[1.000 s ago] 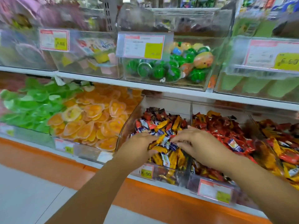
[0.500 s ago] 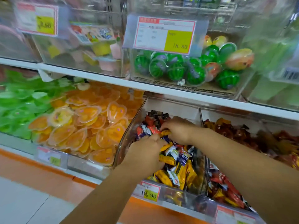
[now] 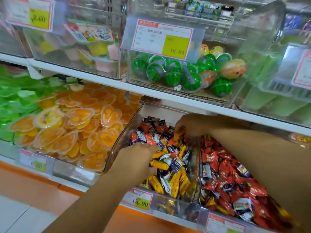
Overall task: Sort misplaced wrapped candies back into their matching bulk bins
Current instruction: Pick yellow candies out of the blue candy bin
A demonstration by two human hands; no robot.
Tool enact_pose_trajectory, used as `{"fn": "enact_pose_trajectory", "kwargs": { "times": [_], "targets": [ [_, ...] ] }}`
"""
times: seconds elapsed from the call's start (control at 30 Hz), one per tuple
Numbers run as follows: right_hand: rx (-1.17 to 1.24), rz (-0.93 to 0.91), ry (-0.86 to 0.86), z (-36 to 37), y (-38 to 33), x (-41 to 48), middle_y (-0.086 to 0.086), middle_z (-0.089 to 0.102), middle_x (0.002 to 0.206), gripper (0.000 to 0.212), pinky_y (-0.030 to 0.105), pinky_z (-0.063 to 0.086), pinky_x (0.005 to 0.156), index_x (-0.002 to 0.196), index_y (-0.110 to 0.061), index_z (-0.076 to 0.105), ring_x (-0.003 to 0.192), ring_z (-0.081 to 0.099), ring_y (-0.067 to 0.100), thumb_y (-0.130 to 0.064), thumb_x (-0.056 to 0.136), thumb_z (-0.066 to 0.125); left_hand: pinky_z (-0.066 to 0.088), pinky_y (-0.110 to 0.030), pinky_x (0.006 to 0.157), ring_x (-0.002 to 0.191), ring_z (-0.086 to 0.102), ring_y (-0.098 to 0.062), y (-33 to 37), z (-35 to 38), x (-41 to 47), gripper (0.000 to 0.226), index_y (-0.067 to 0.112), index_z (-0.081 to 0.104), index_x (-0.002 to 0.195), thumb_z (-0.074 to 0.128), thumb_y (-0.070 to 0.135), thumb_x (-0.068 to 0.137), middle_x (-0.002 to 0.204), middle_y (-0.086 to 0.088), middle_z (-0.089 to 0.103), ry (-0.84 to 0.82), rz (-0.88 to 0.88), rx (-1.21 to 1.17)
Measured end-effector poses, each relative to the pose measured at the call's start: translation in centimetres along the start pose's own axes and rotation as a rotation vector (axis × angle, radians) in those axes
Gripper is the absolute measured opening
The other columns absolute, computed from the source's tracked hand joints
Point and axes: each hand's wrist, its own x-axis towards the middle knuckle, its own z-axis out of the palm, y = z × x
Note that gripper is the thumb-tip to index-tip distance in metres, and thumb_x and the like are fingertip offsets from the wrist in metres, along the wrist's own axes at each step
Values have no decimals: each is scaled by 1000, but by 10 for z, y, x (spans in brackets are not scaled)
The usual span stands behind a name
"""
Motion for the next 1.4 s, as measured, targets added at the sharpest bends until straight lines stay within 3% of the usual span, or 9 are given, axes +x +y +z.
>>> {"fn": "enact_pose_trajectory", "kwargs": {
  "times": [0.17, 0.3, 0.4, 0.53, 0.83, 1.0, 1.13, 1.27, 1.4],
  "targets": [
    [-163, 34, -148, 12, -8, 13, 0, 49, 142, 60, 21, 34, 85, 139, -26, 49, 124, 48, 22, -6, 84, 64, 44, -33, 98, 134, 35, -12, -5, 3, 0, 60, 43, 30, 145, 57, 42, 91, 145, 13, 45, -4, 6, 0],
    [-247, 86, -127, 19, -7, 19, 7, 39, 145, 67, 27, 38, 81, 145, -28, 39, 126, 45, 29, -5, 86, 61, 42, -34, 101, 135, 33, -15, 3, 10, 5, 69, 39, 31, 146, 65, 47, 86, 143, 10, 47, -16, 29, 18],
    [-169, 57, -91, 22, -6, 15, 7, 45, 140, 51, 28, 39, 86, 139, -21, 45, 124, 46, 28, -11, 90, 59, 41, -35, 101, 132, 37, -16, 6, 15, 9, 65, 38, 33, 144, 65, 42, 87, 139, 7, 51, -10, 35, 25],
    [73, -28, 83, 20, -9, -10, 5, 62, 108, 23, 30, 38, 75, 114, -18, 59, 99, 55, 23, -17, 91, 61, 42, -32, 98, 127, 44, -15, 7, 10, 8, 59, 38, 36, 144, 60, 44, 90, 134, 6, 55, 13, 41, 27],
    [346, -75, 556, 44, -34, -99, 0, 64, 116, 41, 30, 42, 85, 122, -25, 63, 106, 55, 19, -1, 88, 58, 45, -28, 88, 124, 46, -11, 9, -23, -16, 54, 42, 36, 143, 54, 47, 93, 135, 10, 54, 89, -56, -21],
    [394, 56, 681, 71, -25, -148, 3, 59, 122, 51, 13, 25, 90, 131, -23, 58, 118, 42, 17, 2, 87, 60, 43, -25, 78, 92, 42, -9, 37, -47, -25, 54, 43, 39, 141, 55, 49, 91, 95, 12, 47, 182, -92, -59],
    [424, 185, 781, 88, -8, -191, -3, 59, 123, 50, 9, 24, 93, 130, -25, 58, 120, 43, 13, 0, 87, 62, 42, -23, 77, 96, 46, -7, 82, -56, -21, 54, 47, 40, 139, 58, 51, 88, 106, 15, 55, 276, -46, -101],
    [389, 389, 820, 99, 22, -239, -5, 54, 132, 49, 22, 31, 101, 137, -28, 51, 126, 40, 14, -9, 92, 58, 38, -28, 105, 132, 40, -9, 143, -42, -10, 56, 48, 32, 143, 54, 52, 91, 144, 17, 44, 240, 122, -185],
    [397, 599, 856, 113, 65, -282, -2, 59, 122, 46, 31, 37, 86, 132, -29, 56, 117, 46, 21, -5, 93, 53, 42, -27, 96, 126, 45, -8, 209, -27, 20, 56, 46, 33, 142, 55, 50, 91, 138, 16, 48, 223, 251, -229]
  ]
}}
